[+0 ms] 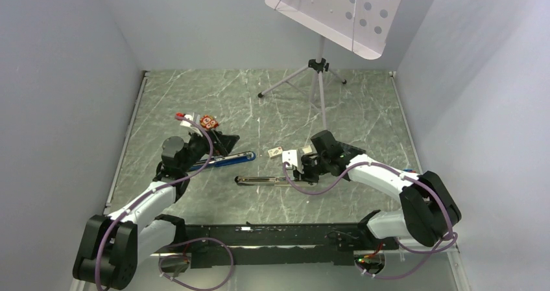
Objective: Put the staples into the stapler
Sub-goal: Install the staple into the stapler.
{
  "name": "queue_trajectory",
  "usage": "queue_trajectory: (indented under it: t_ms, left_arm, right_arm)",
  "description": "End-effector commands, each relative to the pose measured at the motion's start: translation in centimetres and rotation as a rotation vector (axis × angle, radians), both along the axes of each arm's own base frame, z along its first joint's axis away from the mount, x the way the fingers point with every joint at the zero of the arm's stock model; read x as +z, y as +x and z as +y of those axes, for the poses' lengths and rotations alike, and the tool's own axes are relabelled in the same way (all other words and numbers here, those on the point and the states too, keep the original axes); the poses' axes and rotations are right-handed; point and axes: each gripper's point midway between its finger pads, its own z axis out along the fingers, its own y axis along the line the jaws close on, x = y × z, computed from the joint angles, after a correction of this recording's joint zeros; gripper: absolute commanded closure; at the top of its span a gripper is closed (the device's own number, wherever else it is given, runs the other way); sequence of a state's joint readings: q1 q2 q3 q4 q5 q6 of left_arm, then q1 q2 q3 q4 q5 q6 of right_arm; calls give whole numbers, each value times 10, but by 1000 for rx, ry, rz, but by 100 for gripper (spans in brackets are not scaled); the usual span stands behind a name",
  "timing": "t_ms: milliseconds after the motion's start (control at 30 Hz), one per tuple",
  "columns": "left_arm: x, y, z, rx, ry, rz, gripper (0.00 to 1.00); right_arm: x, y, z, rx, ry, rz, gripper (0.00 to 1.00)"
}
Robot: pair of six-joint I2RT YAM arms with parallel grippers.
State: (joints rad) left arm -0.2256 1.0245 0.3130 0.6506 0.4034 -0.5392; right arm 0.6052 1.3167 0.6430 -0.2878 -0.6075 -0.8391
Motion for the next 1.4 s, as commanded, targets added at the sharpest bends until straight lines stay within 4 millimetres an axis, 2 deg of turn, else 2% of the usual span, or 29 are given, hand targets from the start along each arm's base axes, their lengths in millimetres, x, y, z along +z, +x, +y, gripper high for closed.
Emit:
queue_trajectory:
  t_ms: [0,700,900,1100,1367]
  left_arm:
    - [13,-3,-2,-15,-20,-53,0]
    - [14,-4,-1,-13,-19,-59,1]
    - [15,-3,-2,-15,-16,-62,1]
    - [16,-3,-1,-12,-14,-62,1]
    - [16,-4,0,-8,-11,-63,0]
  right_arm:
    - [13,6,8,38,26,-18,89]
    - [3,6,5,24,-22,36,86]
    - [3,6,5,18,-25,40,84]
    - [2,6,4,23,-31,40,76]
    - [2,5,4,22,-30,39,74]
